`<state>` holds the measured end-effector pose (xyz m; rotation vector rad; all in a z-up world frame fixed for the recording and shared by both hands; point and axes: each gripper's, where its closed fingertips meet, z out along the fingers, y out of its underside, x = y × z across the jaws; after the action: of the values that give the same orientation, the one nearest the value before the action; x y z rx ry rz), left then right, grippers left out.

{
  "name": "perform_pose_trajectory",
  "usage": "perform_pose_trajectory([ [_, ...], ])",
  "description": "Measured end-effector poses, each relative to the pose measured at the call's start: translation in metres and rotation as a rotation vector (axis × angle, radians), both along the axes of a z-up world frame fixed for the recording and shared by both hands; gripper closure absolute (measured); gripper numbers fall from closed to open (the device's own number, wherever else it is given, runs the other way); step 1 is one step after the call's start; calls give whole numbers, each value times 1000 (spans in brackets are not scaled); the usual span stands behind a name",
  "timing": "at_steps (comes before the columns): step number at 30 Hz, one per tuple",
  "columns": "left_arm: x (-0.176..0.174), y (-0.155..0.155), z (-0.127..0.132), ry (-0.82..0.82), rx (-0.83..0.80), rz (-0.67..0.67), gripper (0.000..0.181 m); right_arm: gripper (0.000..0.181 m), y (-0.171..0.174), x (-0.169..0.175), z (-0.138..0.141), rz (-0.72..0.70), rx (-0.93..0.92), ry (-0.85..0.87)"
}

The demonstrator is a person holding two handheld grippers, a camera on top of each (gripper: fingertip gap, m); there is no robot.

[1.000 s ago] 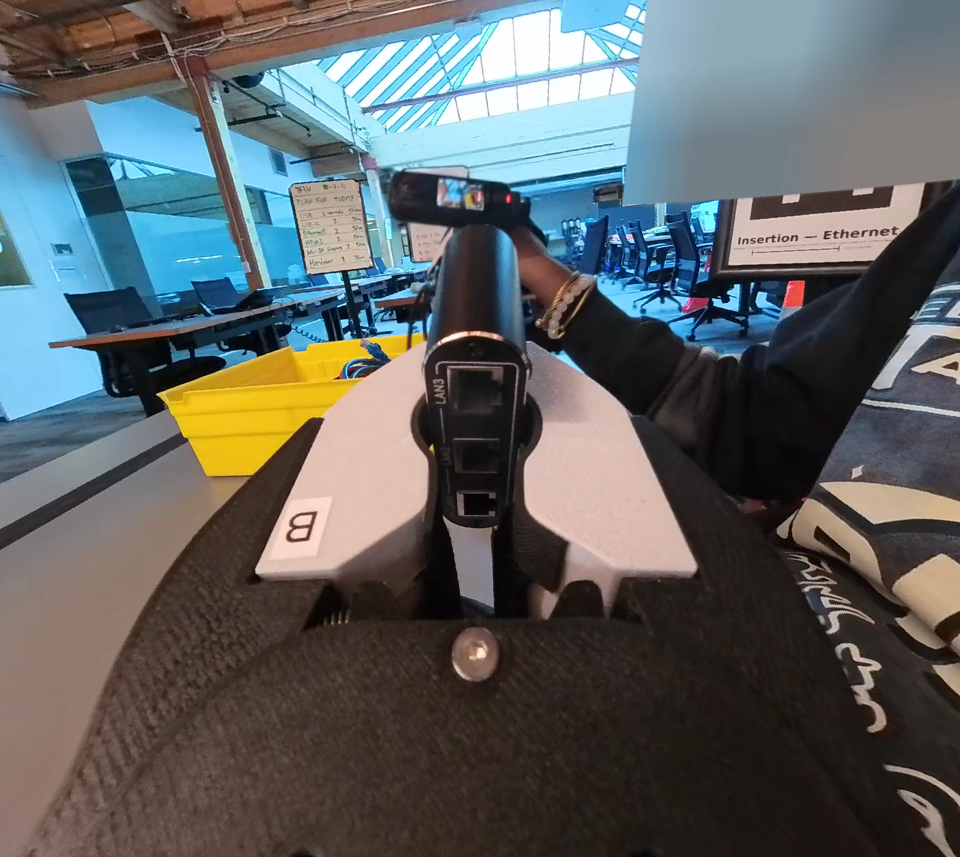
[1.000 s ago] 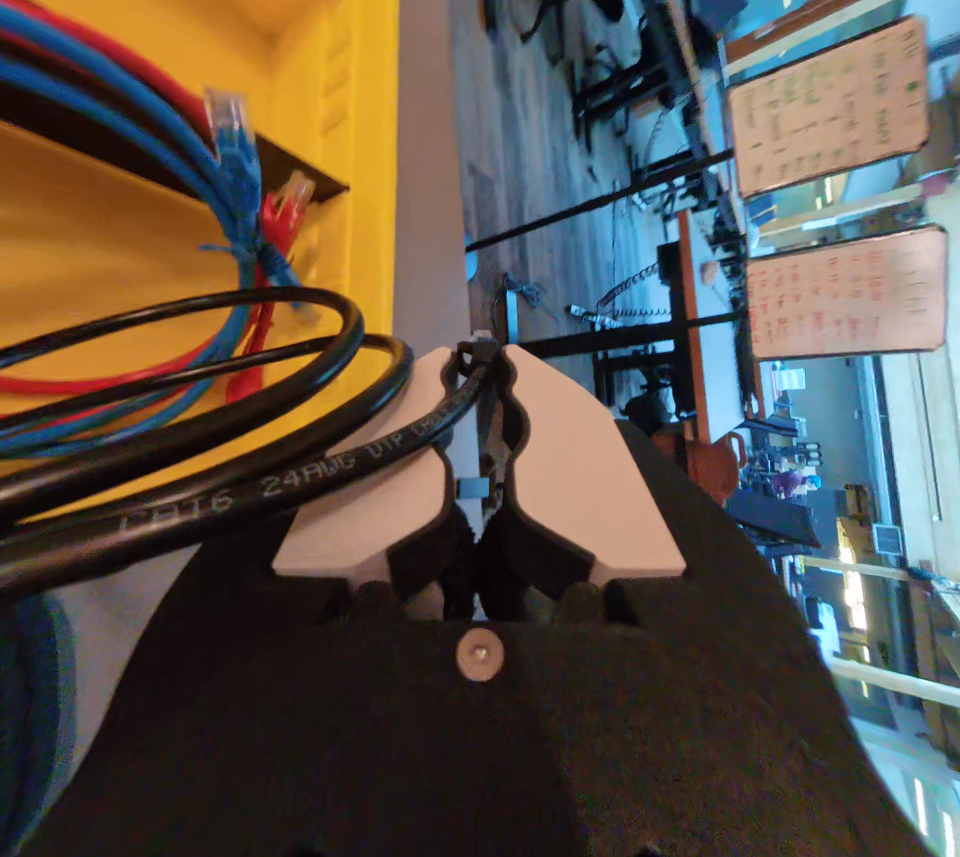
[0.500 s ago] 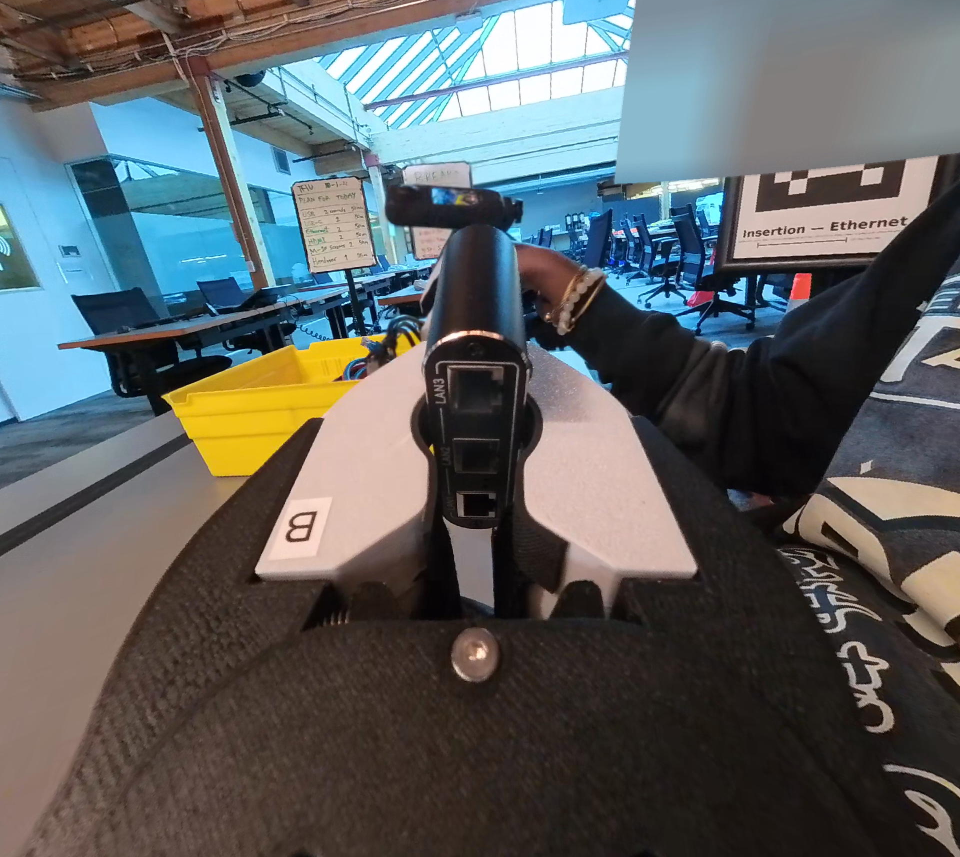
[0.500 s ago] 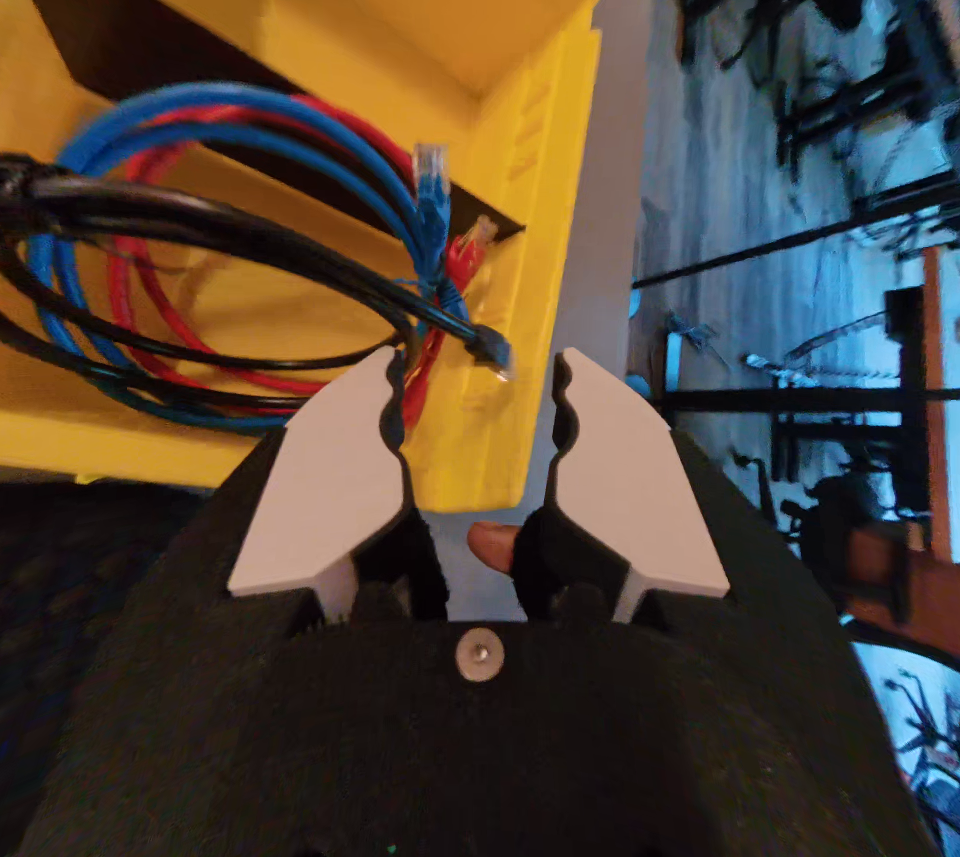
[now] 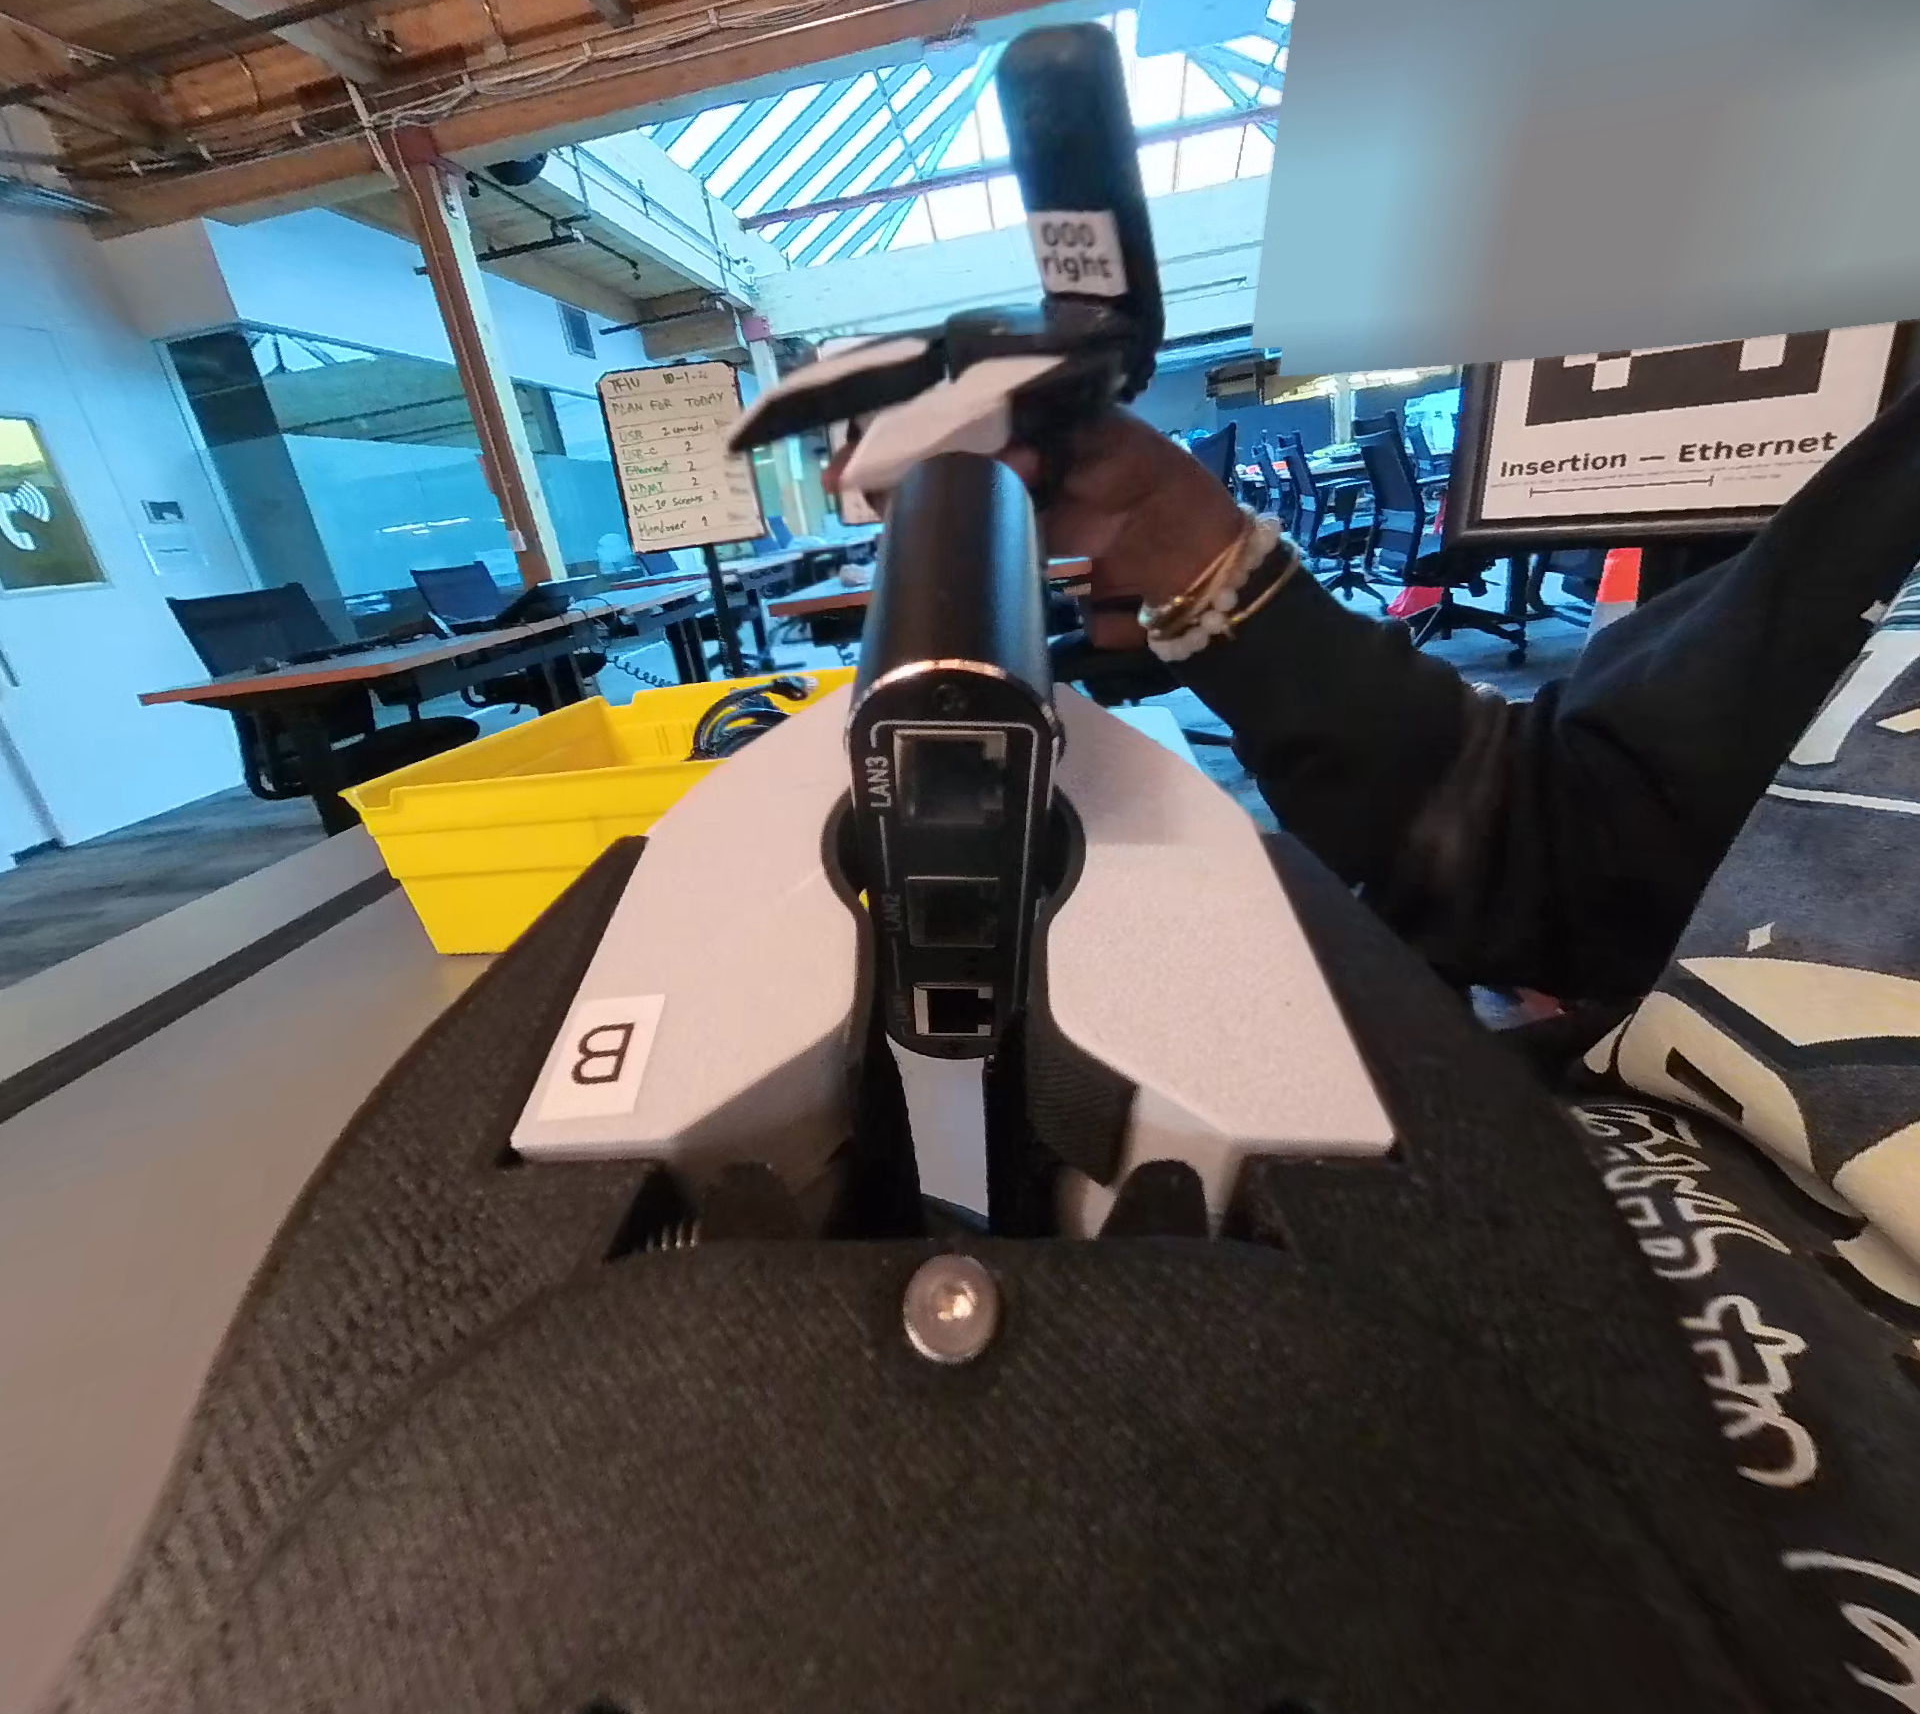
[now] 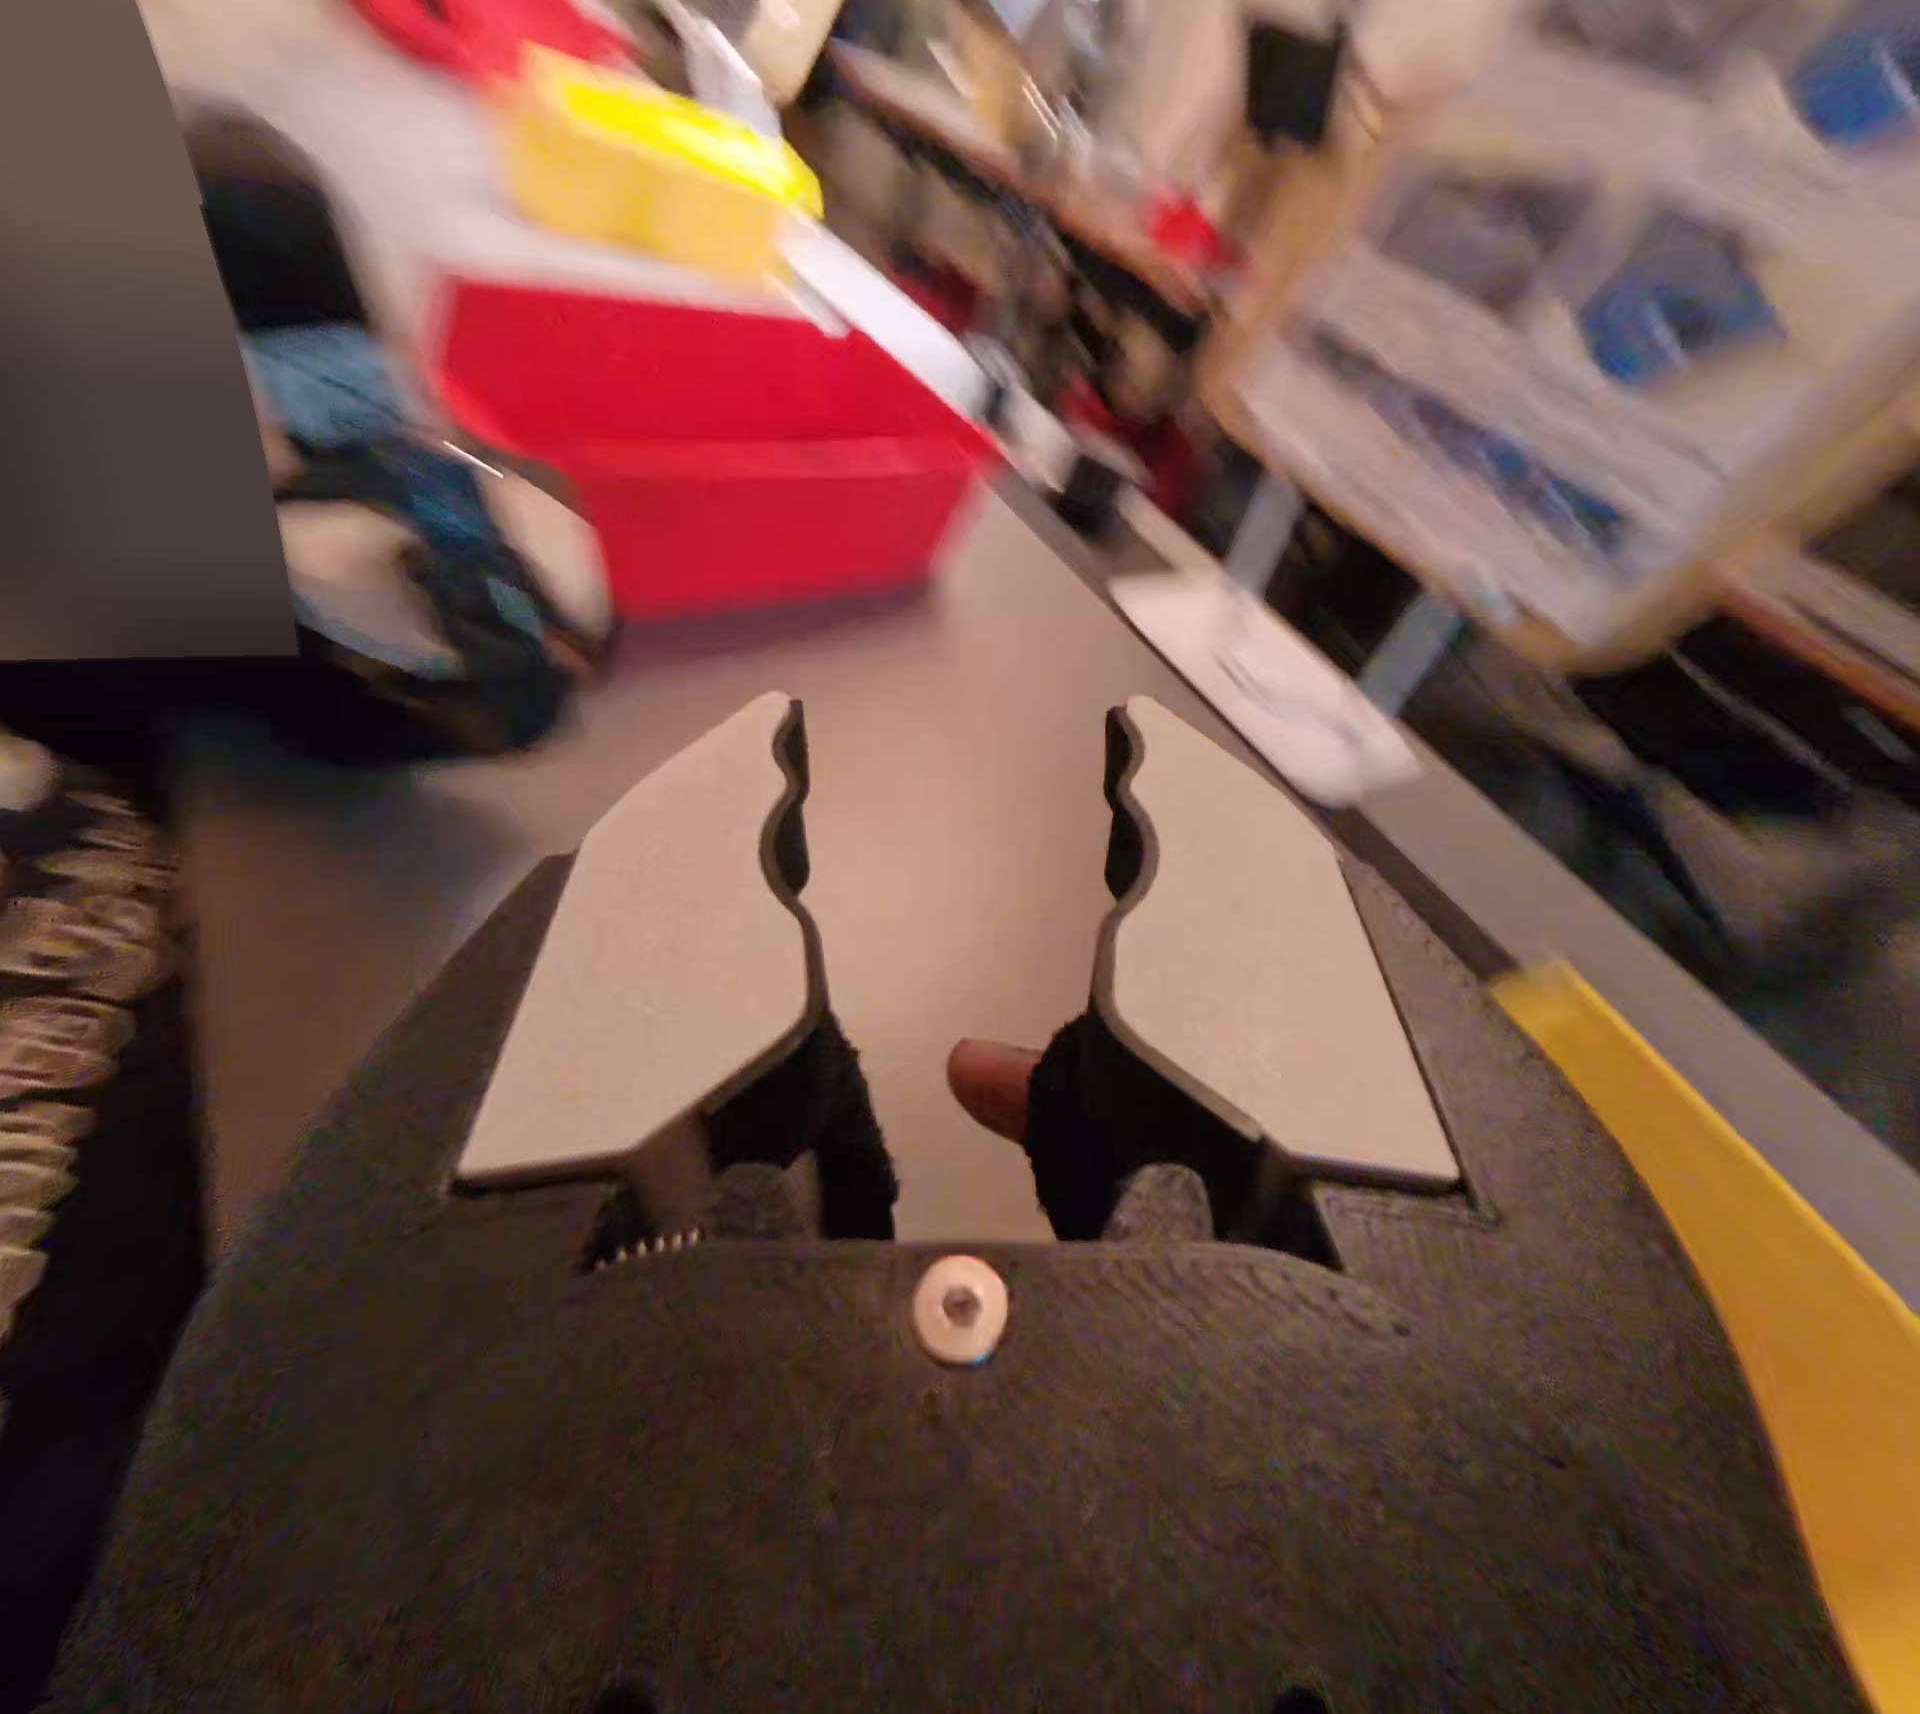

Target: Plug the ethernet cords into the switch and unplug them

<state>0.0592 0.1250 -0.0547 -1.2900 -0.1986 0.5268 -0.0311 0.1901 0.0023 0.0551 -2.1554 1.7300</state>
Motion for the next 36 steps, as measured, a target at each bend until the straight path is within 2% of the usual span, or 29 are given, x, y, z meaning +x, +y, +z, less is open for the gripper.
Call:
perform_pose_trajectory([
  [2,1,0,0,19,-1,5,155,132,-24,44,12,234,-118,16],
  [3,1,0,1,27,1,6,155,128,-33,62,9,321,-116,25],
  [5,2,1,2,37,3,4,155,110,-50,93,-10,477,-40,19],
  [6,3,1,2,43,5,0,156,110,-58,103,-19,520,-9,16],
  [11,2,5,-3,49,-37,9,155,126,-91,125,-38,607,-1,-67],
  [12,3,6,-5,51,-52,9,155,131,-94,123,-44,597,22,-59],
  [14,3,10,-10,58,-93,7,155,156,-97,117,-55,555,84,-18],
  [16,3,11,-11,79,-105,25,154,157,-94,115,-55,541,107,-44],
  [17,2,9,-6,116,-86,59,146,157,-92,112,-51,525,98,-53],
  [18,0,5,1,168,-46,109,129,157,-88,107,-44,504,72,-51],
  [21,-5,-8,15,211,21,202,90,157,-70,77,-15,380,-27,-47],
  [23,-9,-15,22,198,65,218,75,157,-51,46,3,253,-65,-28],
  [25,-12,-23,27,198,109,252,66,157,-30,11,17,112,-76,18],
  [29,-18,-36,33,251,133,359,65,157,15,-80,30,-239,21,105],
  [32,-22,-40,32,271,109,413,65,157,41,-146,20,-419,147,73],
  [36,-24,-38,28,254,99,408,65,157,59,-214,-30,-516,376,-90],
])
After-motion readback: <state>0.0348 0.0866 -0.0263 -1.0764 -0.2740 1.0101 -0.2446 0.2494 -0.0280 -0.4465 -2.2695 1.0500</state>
